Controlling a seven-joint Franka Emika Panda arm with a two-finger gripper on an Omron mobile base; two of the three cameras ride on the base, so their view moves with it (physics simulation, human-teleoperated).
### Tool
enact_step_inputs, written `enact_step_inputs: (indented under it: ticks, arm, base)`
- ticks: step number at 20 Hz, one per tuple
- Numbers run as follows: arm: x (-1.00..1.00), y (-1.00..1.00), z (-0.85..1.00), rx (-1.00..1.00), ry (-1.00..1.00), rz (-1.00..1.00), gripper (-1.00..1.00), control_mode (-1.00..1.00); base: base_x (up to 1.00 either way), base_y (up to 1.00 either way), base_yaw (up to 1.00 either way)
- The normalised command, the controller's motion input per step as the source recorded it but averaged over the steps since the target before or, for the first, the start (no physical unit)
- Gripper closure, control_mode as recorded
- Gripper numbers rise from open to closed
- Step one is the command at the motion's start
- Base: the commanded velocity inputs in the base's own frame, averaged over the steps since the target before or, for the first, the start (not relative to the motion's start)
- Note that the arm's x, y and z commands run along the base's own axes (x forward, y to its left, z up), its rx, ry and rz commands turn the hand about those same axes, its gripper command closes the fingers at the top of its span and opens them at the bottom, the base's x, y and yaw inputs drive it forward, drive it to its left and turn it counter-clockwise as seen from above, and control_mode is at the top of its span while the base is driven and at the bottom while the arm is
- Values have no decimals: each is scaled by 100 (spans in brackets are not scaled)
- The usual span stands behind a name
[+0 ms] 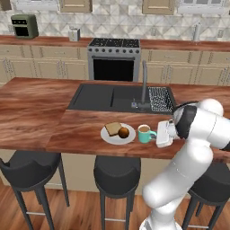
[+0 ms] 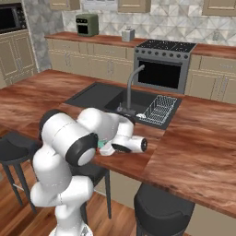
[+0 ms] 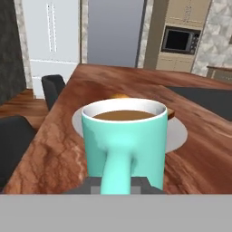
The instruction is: Pick up the brewed coffee from the coffee machine and place it next to the breakfast plate on the dining counter.
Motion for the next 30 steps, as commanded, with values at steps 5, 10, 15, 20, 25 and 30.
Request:
enact_step_inputs:
  ticks: [5, 10, 15, 20, 25, 30]
  arm:
    - [25, 0, -22, 0, 0, 8, 100, -100]
    - [8, 0, -21, 0, 0, 5, 100, -100]
    - [-5, 4, -12, 0, -4, 1, 100, -100]
    - [-8, 22, 0, 0, -2, 0, -100, -100]
    - [0, 2, 0, 0, 0, 0, -100, -100]
    - [-4, 0, 0, 0, -1, 0, -100, -100]
  base:
    - [0, 0, 0]
    - [0, 0, 0]
    - [0, 0, 0]
    - [0, 0, 0]
    - [0, 0, 0]
    - [0, 0, 0]
